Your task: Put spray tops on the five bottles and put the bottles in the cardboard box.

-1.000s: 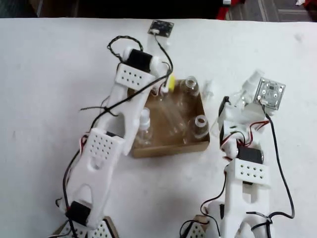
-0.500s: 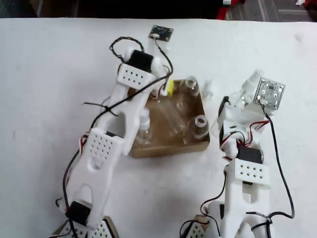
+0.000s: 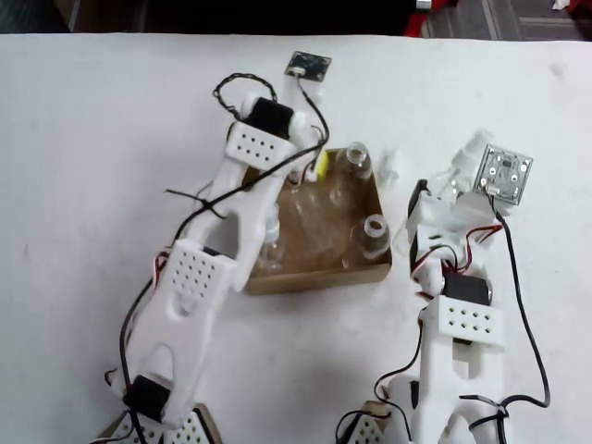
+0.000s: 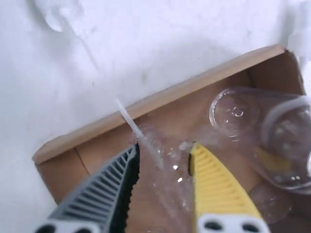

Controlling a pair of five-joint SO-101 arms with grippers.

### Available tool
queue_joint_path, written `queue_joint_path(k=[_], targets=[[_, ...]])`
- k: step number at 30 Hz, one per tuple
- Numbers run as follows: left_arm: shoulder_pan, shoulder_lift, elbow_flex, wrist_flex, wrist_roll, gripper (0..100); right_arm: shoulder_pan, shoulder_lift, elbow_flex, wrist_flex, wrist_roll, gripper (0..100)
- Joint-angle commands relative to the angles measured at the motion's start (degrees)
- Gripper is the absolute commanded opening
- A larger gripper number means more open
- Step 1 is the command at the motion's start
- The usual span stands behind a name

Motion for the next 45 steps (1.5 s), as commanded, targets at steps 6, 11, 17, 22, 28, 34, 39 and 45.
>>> queue_joint_path(k=[6, 11, 17, 22, 28, 34, 39, 45], targets=[[0.3, -0.3, -0.9, -3.5, 0.4, 3, -0.2, -1.4, -0.4, -1.4, 0.8, 1.8], [0.0, -0.8, -0.9, -3.5, 0.5, 2, -0.2, -1.4, -0.4, -1.4, 0.8, 1.8], [0.0, -0.8, -3.1, -2.9, 0.6, 2, -0.2, -1.4, -0.4, -1.4, 0.8, 1.8], [0.5, -0.2, -13.6, 1.8, 0.6, 2, -0.2, -1.4, -0.4, -1.4, 0.8, 1.8], [-0.9, 0.0, -15.2, 2.6, 1.8, 20, -0.2, -1.4, -0.4, -1.4, 0.8, 1.8], [-1.7, 2.2, -9.7, 2.5, 10.2, 23, -0.3, -1.4, -0.4, -1.5, 3.1, 1.8], [-2.2, 2.9, -6.4, 2.4, 10.5, 24, -0.3, -1.4, -0.4, -1.5, 3.2, 1.8], [-2.2, 3.1, -6.0, 0.9, 10.5, 24, -0.3, -1.4, -0.4, -1.5, 3.3, 1.8]])
